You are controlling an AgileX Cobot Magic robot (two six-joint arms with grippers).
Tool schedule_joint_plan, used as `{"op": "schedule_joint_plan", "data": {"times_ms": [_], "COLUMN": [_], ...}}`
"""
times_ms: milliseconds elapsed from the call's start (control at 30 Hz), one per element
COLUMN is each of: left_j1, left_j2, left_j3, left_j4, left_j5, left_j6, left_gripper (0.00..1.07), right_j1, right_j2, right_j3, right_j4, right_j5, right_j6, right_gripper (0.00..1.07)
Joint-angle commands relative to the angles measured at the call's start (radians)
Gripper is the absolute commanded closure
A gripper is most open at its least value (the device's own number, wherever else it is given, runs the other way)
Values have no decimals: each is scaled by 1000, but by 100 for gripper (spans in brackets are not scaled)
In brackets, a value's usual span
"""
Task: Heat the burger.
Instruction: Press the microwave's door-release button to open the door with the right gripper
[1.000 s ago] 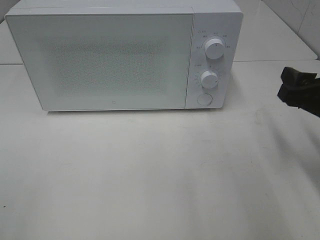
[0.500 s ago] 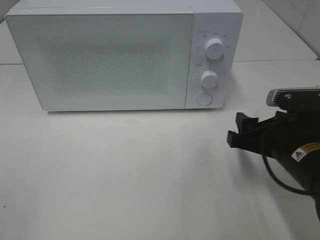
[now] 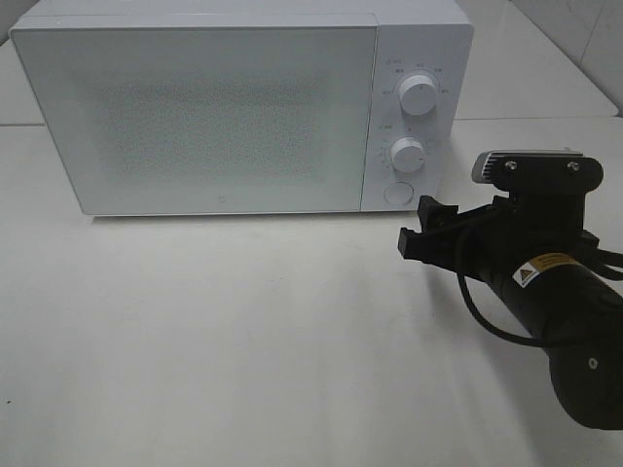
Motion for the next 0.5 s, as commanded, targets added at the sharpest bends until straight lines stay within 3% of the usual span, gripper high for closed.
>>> {"op": "schedule_joint_plan", "data": {"times_ms": [33,267,300,500], "left_j1": [2,2,2,2], "left_j2": [-19,-19,-19,-19], "left_j3": [3,3,3,3], "left_j4": [-2,-2,-2,-2], "left_j5": [-9,-9,-9,-9], "left_j6": [-3,-3,-3,-3], "left_gripper": [9,9,9,9], "right_j1": [1,1,1,1], "right_j2": [-4,-4,-4,-4], "right_j3": [-11,-12,-12,-12], "right_j4": [1,1,0,1], "right_j5": [-57,-33,-20,-2], "right_j6": [60,466,612,974], "right_gripper": [33,34,35,40]}}
